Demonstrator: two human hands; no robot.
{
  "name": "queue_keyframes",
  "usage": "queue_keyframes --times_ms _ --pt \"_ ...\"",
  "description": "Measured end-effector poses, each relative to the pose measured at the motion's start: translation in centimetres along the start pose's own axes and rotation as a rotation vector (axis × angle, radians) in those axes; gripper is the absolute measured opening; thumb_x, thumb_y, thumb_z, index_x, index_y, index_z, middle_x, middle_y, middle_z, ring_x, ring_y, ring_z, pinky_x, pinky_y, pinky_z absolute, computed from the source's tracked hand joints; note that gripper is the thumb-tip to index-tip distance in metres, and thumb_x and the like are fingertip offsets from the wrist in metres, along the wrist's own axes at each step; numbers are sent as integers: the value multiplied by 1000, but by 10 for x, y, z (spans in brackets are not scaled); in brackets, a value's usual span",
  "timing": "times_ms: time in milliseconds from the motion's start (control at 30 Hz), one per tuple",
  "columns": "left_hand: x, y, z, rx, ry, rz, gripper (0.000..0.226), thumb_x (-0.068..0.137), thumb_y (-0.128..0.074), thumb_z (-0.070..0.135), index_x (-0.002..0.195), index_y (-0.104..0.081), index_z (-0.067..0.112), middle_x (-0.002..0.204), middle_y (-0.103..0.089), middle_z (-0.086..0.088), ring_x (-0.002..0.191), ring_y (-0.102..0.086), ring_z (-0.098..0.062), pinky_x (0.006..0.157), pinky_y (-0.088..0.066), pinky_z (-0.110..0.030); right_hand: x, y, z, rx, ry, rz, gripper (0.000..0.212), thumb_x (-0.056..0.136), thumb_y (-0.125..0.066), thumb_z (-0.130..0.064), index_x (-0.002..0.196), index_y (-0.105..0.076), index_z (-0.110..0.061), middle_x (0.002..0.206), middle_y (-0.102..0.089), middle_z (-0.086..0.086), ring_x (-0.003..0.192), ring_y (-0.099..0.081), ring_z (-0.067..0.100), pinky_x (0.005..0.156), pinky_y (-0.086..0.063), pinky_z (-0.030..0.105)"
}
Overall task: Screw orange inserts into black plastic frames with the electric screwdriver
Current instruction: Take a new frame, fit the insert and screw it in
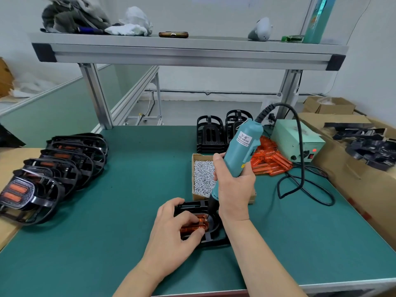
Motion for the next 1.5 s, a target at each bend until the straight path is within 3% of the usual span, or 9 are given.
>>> queue_keyframes --times_ms 200,567,733,867,1000,1133,1267,1367,1500 --pt "-1 -2 -2 -15 -8 6 22 75 -65 50 90 -71 35 133 -41 11 130 -34 -9 105 -34 -28 3 2 5 -7 -8 -6 16 87 -76 -7 83 -64 -16 62 -58 -9 54 -51 7 53 -46 21" --pt "1 -2 -4 -14 -18 7 27 73 -60 56 89 -71 38 134 -41 13 131 -33 -7 104 -36 -30 1 -13 7 -117 36 -110 24 79 -75 -31 74 -56 -17 56 -54 -10 49 -48 9 49 -43 23" --pt "1 -2 -4 -22 -18 3 22 74 -64 52 89 -71 38 134 -41 13 130 -33 -6 104 -37 -30 2 -11 6 -99 21 -106 22 78 -75 -29 77 -57 -16 58 -55 -9 51 -48 9 51 -44 24" --pt "1 -1 -5 -30 -18 7 22 73 -64 53 88 -71 39 133 -41 14 130 -34 -6 102 -36 -29 0 -5 2 -11 -1 -114 14 80 -77 -27 73 -66 -33 62 -58 -9 54 -51 8 55 -47 22" --pt "1 -1 -5 -36 -18 7 18 73 -67 51 87 -71 40 133 -42 14 130 -34 -5 101 -34 -25 10 7 -11 147 -1 -22 14 83 -77 -27 81 -63 -24 59 -54 -2 53 -50 9 56 -47 19" --pt "-1 -1 -4 -50 -14 -5 25 72 -62 59 90 -71 44 134 -40 19 132 -31 1 97 -29 -11 26 28 0 207 -165 146 29 86 -74 -40 92 -57 -18 61 -56 -5 54 -51 8 56 -48 22" --pt "0 -1 2 -45 -47 -25 28 73 -58 64 100 -65 59 138 -38 24 135 -31 3 101 -31 -17 32 48 32 477 -418 217 26 98 -63 -39 107 -58 -15 75 -62 -1 62 -60 9 57 -53 22" --pt "1 -1 4 -37 -36 -27 32 74 -60 62 106 -59 61 140 -37 26 137 -33 2 110 -32 -24 35 56 47 589 -491 155 17 100 -60 -26 106 -56 -12 80 -64 5 70 -66 15 65 -58 26" --pt "2 2 7 -42 -35 -13 35 76 -62 58 111 -59 57 139 -39 27 143 -24 1 112 -24 -24 36 57 55 640 -524 36 23 97 -60 -30 108 -58 -10 84 -71 8 81 -72 18 75 -61 30"
Point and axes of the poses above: each hand's wrist, its own x-axis towards the middle knuckle, its own y-axis out of the back of the hand, z = x × y, the point moved 6 cm from there along x, towards the middle knuckle
